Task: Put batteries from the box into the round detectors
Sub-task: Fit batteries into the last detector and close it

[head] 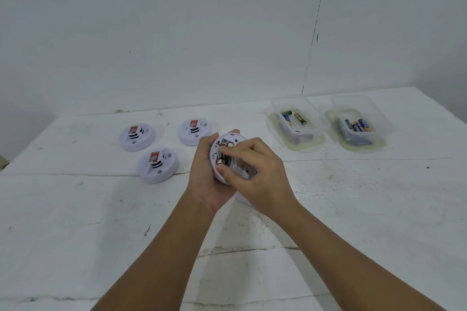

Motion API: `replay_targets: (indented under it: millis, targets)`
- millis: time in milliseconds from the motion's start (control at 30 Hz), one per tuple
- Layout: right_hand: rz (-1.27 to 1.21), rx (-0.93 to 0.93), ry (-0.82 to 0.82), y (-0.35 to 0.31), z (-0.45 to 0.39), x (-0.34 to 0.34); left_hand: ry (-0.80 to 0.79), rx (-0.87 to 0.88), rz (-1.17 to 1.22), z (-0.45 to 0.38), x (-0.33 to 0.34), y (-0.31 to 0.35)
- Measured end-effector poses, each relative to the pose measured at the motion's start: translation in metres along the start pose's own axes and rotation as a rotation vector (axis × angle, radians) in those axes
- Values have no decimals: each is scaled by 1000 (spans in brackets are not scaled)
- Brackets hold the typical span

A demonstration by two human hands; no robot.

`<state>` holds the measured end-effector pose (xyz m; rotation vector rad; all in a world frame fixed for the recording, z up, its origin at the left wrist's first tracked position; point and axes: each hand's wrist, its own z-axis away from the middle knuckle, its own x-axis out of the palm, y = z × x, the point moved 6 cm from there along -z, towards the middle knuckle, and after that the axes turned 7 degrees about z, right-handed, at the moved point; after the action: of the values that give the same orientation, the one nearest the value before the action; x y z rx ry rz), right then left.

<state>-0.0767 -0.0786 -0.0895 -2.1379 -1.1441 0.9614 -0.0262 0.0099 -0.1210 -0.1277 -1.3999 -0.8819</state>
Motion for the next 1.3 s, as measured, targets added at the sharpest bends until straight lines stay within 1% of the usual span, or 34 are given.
replay_targets:
  millis: [200, 300, 767, 1100, 1300]
  targets:
    - [43, -14, 106, 7, 8, -1, 40, 35, -25, -2, 4, 2]
    - [58, -21, 129, 9, 8, -1, 53, 46, -22, -4, 1, 2]
    - [54, -21, 97, 13, 7, -1, 66, 79, -97, -11, -4, 6]
    - [34, 85, 39, 11, 3, 6, 83, 147, -196, -6, -6, 14]
    - [75, 35, -12, 8, -1, 8, 77, 147, -190, -7, -13, 19]
